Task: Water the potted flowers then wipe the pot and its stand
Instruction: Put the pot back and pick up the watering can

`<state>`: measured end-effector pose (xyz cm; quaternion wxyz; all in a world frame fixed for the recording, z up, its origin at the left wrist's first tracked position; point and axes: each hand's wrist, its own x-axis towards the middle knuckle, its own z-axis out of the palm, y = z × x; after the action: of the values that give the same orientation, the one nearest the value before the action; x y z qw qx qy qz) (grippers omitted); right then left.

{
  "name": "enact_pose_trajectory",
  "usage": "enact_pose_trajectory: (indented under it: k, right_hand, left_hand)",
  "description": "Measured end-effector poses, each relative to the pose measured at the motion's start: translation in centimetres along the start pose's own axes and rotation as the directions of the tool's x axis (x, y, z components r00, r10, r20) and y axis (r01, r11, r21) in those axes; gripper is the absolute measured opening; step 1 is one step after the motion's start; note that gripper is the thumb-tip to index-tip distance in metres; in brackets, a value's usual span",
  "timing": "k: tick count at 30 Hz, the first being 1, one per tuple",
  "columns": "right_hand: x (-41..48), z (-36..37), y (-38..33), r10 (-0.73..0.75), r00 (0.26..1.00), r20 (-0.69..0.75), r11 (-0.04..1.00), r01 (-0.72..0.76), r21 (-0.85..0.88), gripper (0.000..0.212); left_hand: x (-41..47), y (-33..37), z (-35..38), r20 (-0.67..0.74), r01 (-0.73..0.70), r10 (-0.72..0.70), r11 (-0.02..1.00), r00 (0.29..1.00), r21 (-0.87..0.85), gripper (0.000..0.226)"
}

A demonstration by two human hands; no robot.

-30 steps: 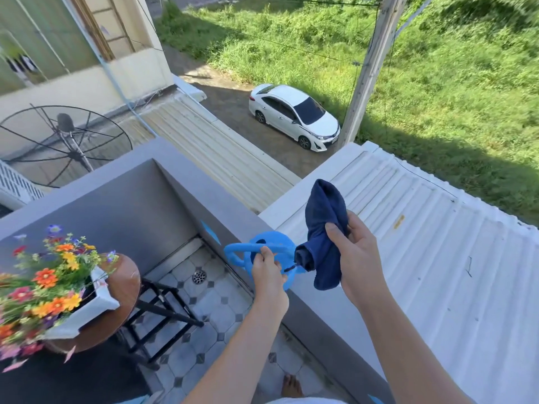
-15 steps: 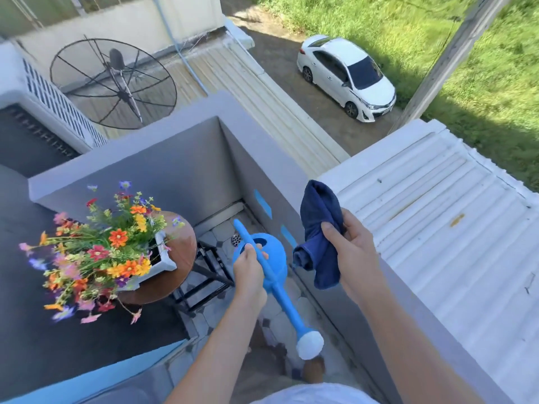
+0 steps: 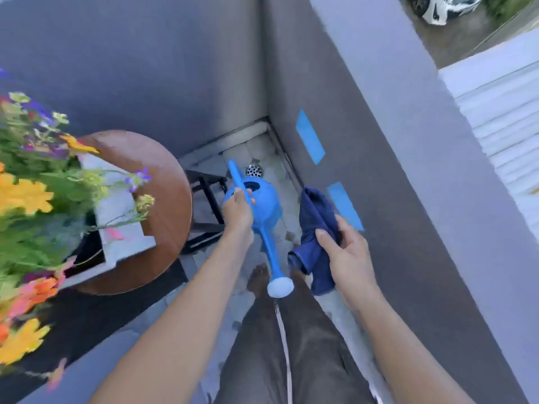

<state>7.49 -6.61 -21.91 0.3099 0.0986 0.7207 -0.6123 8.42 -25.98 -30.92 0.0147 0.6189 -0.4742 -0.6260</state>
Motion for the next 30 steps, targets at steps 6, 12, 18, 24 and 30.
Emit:
enact_pose_trajectory:
  k: [6, 12, 18, 24, 30]
  right_hand:
    - [15.9, 3.6, 12.2, -0.009, 0.995, 0.095, 0.994, 0.020, -0.112, 0.030]
    - [26.5, 5.7, 19.6, -0.028, 0.994, 0.102, 0.993, 0.039, -0.113, 0.026]
    - [30.2, 6.8, 23.4, 0.020, 0.998, 0.061, 0.988, -0.011, -0.155, 0.031]
    - [32.9, 8.0, 23.8, -0.005, 0.994, 0.106, 0.980, 0.026, -0.196, 0.033]
    - [35.8, 10.6, 25.7, -0.039, 0.996, 0.086, 0.951, 0.064, -0.303, 0.031]
  left_hand:
    - [18.8, -6.5, 6.3, -0.121, -0.011, 0.015, 0.999, 0.993, 0.037, 0.037]
    - [33.8, -11.6, 9.9, -0.082, -0.021, 0.025, 0.998, 0.996, 0.051, 0.043]
    - [40.5, -11.8, 12.2, -0.059, -0.006, 0.006, 1.000, 0.998, 0.003, 0.040]
    - [43.2, -12.2, 13.1, -0.057, -0.007, 0.007, 1.000, 0.998, 0.004, 0.035]
    - [43.7, -12.2, 12.5, -0.048, -0.010, 0.014, 0.997, 0.999, 0.079, 0.033]
